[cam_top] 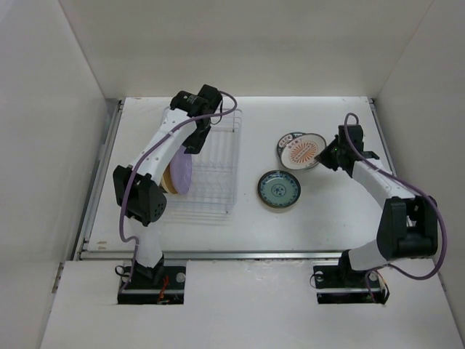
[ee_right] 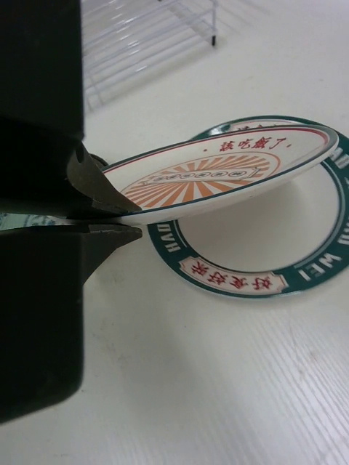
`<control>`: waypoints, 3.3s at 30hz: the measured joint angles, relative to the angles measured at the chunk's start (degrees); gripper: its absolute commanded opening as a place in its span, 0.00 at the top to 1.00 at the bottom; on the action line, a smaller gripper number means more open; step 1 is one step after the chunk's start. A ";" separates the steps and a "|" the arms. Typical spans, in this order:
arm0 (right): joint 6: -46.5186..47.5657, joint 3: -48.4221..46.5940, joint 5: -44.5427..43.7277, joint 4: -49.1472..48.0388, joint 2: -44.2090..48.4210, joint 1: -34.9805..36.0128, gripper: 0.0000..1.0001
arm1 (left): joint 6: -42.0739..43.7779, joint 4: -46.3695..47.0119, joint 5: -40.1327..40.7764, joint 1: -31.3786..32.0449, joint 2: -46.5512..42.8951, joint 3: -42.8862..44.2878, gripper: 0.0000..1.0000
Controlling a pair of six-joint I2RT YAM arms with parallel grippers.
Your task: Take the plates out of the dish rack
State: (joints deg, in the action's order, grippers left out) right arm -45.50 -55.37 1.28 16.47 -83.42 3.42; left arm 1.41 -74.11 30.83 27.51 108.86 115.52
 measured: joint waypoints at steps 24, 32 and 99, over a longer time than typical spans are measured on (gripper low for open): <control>3.96 -6.58 -0.39 0.85 -16.55 -2.23 0.48 | 0.04 -0.07 1.09 0.68 0.07 -2.69 0.48; 5.90 -6.95 0.68 1.27 -15.98 -2.23 0.48 | 0.02 -0.07 1.16 1.57 0.04 -2.58 0.48; 12.35 -14.91 28.57 -7.93 -5.29 21.22 1.00 | -0.48 5.51 -31.98 -0.79 -7.74 5.60 0.13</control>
State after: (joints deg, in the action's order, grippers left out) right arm -33.15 -70.28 29.85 8.54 -88.71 24.64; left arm 0.93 -68.60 -1.15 26.72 101.12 121.12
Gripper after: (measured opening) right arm 0.166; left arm 0.487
